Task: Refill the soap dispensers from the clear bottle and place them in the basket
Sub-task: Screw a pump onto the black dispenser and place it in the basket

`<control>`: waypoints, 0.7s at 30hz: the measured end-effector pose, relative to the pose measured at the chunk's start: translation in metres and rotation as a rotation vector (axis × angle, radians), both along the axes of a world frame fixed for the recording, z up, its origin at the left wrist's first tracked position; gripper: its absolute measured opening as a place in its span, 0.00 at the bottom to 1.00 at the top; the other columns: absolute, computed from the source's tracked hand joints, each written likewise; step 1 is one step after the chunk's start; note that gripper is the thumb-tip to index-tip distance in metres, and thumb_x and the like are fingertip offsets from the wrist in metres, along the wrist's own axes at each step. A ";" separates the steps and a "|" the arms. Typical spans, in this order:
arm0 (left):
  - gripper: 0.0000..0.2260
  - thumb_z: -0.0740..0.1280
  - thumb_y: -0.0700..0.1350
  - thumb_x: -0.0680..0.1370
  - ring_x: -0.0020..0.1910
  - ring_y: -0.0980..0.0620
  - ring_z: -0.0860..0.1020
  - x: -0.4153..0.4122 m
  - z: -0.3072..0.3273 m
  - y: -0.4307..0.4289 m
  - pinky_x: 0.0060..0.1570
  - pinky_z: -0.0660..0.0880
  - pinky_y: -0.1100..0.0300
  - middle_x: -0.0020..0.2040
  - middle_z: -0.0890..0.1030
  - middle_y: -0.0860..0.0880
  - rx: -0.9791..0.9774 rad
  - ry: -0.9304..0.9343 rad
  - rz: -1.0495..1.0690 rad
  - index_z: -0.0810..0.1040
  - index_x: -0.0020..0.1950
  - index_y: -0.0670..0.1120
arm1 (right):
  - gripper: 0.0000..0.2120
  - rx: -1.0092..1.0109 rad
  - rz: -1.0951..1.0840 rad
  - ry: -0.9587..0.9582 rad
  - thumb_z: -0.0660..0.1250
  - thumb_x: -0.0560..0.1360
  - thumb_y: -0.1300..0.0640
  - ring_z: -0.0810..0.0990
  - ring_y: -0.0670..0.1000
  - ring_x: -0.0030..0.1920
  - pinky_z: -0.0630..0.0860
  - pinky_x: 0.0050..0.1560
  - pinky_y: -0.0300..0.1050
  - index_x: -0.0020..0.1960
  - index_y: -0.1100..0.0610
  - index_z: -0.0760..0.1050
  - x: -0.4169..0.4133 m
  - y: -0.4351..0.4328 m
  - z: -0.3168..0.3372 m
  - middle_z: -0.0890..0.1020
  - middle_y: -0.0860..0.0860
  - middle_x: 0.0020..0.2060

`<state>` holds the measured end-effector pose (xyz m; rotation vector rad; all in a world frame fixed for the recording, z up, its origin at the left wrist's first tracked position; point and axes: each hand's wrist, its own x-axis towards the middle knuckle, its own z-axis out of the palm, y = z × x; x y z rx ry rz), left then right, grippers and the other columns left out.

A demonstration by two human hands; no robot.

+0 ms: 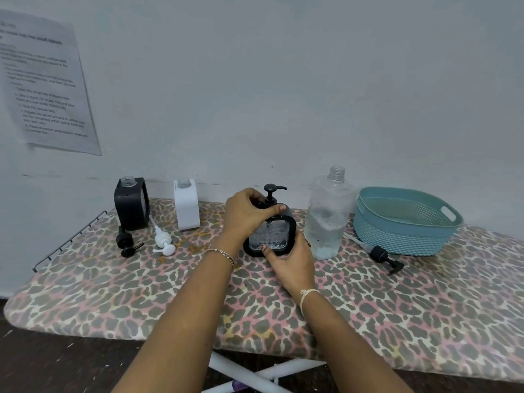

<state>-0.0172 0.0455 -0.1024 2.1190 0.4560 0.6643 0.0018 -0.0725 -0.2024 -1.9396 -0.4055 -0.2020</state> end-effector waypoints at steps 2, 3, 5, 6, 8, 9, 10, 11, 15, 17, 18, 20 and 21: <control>0.17 0.80 0.55 0.63 0.36 0.65 0.75 0.001 -0.001 0.001 0.31 0.69 0.75 0.36 0.78 0.57 -0.009 -0.024 0.010 0.79 0.41 0.47 | 0.29 -0.001 0.001 0.002 0.76 0.67 0.46 0.76 0.47 0.57 0.73 0.58 0.41 0.64 0.50 0.68 0.000 0.000 0.000 0.77 0.46 0.55; 0.16 0.80 0.55 0.63 0.35 0.64 0.75 0.000 -0.001 0.001 0.32 0.70 0.75 0.35 0.79 0.57 -0.006 -0.027 0.008 0.79 0.40 0.47 | 0.29 -0.002 0.001 0.003 0.76 0.67 0.46 0.76 0.46 0.57 0.73 0.57 0.41 0.64 0.50 0.68 0.000 0.000 0.000 0.77 0.46 0.55; 0.16 0.80 0.54 0.64 0.36 0.62 0.77 0.001 0.000 0.003 0.35 0.71 0.72 0.36 0.80 0.54 0.011 -0.017 -0.002 0.81 0.41 0.46 | 0.29 -0.002 0.000 0.003 0.76 0.67 0.46 0.76 0.46 0.56 0.73 0.57 0.41 0.63 0.50 0.69 0.000 -0.001 0.000 0.77 0.46 0.54; 0.16 0.79 0.54 0.64 0.37 0.59 0.78 0.001 0.000 0.004 0.37 0.72 0.70 0.37 0.81 0.53 0.020 -0.012 -0.008 0.81 0.42 0.45 | 0.29 0.002 0.002 0.003 0.76 0.67 0.46 0.76 0.46 0.56 0.73 0.57 0.41 0.63 0.50 0.69 0.000 -0.001 0.000 0.77 0.45 0.54; 0.17 0.79 0.53 0.66 0.40 0.56 0.79 0.001 0.002 0.005 0.39 0.72 0.67 0.39 0.81 0.52 0.040 -0.008 -0.019 0.82 0.44 0.43 | 0.30 0.007 0.005 0.001 0.76 0.67 0.46 0.76 0.46 0.56 0.73 0.57 0.41 0.64 0.50 0.69 -0.001 -0.001 0.001 0.77 0.45 0.55; 0.16 0.78 0.53 0.66 0.41 0.55 0.79 0.000 0.002 0.006 0.38 0.71 0.69 0.39 0.81 0.52 0.049 -0.006 -0.024 0.82 0.45 0.43 | 0.30 0.006 0.007 0.002 0.76 0.67 0.47 0.76 0.46 0.57 0.73 0.58 0.41 0.65 0.50 0.68 0.000 -0.001 0.001 0.77 0.45 0.55; 0.16 0.78 0.53 0.67 0.41 0.56 0.78 0.000 0.002 0.006 0.37 0.69 0.71 0.40 0.81 0.52 0.055 -0.003 -0.030 0.82 0.46 0.43 | 0.30 0.007 0.008 0.006 0.76 0.67 0.47 0.76 0.46 0.57 0.74 0.58 0.42 0.65 0.50 0.68 0.000 -0.001 0.001 0.77 0.46 0.56; 0.16 0.77 0.53 0.68 0.42 0.57 0.77 -0.001 0.002 0.006 0.36 0.68 0.73 0.41 0.80 0.53 0.060 0.001 -0.033 0.82 0.48 0.44 | 0.31 0.007 0.009 0.012 0.76 0.67 0.47 0.76 0.47 0.58 0.73 0.58 0.42 0.65 0.51 0.68 0.000 -0.001 0.001 0.77 0.46 0.56; 0.17 0.75 0.52 0.71 0.46 0.59 0.75 -0.004 0.002 0.007 0.44 0.68 0.69 0.50 0.83 0.50 0.050 0.023 -0.067 0.82 0.55 0.43 | 0.32 0.011 0.022 0.035 0.76 0.68 0.48 0.76 0.46 0.58 0.73 0.59 0.41 0.67 0.53 0.67 -0.002 -0.003 0.003 0.76 0.46 0.57; 0.17 0.74 0.52 0.72 0.47 0.59 0.75 -0.009 0.003 0.007 0.47 0.68 0.67 0.52 0.83 0.49 0.044 0.031 -0.082 0.82 0.56 0.44 | 0.32 0.026 0.038 0.041 0.76 0.68 0.49 0.73 0.42 0.55 0.70 0.56 0.37 0.67 0.53 0.67 -0.004 -0.003 0.006 0.75 0.44 0.55; 0.17 0.73 0.51 0.73 0.48 0.58 0.76 -0.011 0.003 0.007 0.48 0.68 0.66 0.53 0.83 0.49 0.044 0.036 -0.090 0.81 0.57 0.44 | 0.31 0.037 0.046 0.047 0.76 0.69 0.50 0.72 0.41 0.54 0.69 0.55 0.35 0.67 0.53 0.67 -0.005 -0.004 0.008 0.74 0.43 0.54; 0.16 0.73 0.51 0.73 0.52 0.55 0.79 -0.015 0.003 0.006 0.49 0.70 0.65 0.53 0.83 0.49 0.052 0.047 -0.106 0.81 0.57 0.44 | 0.29 0.076 0.059 0.058 0.76 0.69 0.50 0.74 0.41 0.52 0.69 0.52 0.32 0.65 0.52 0.68 -0.008 -0.004 0.011 0.75 0.43 0.53; 0.16 0.73 0.51 0.73 0.53 0.54 0.79 -0.018 0.004 0.005 0.49 0.71 0.64 0.53 0.83 0.49 0.062 0.049 -0.115 0.81 0.57 0.44 | 0.28 0.105 0.067 0.065 0.76 0.69 0.51 0.75 0.41 0.50 0.69 0.49 0.29 0.64 0.51 0.68 -0.010 -0.005 0.013 0.76 0.42 0.51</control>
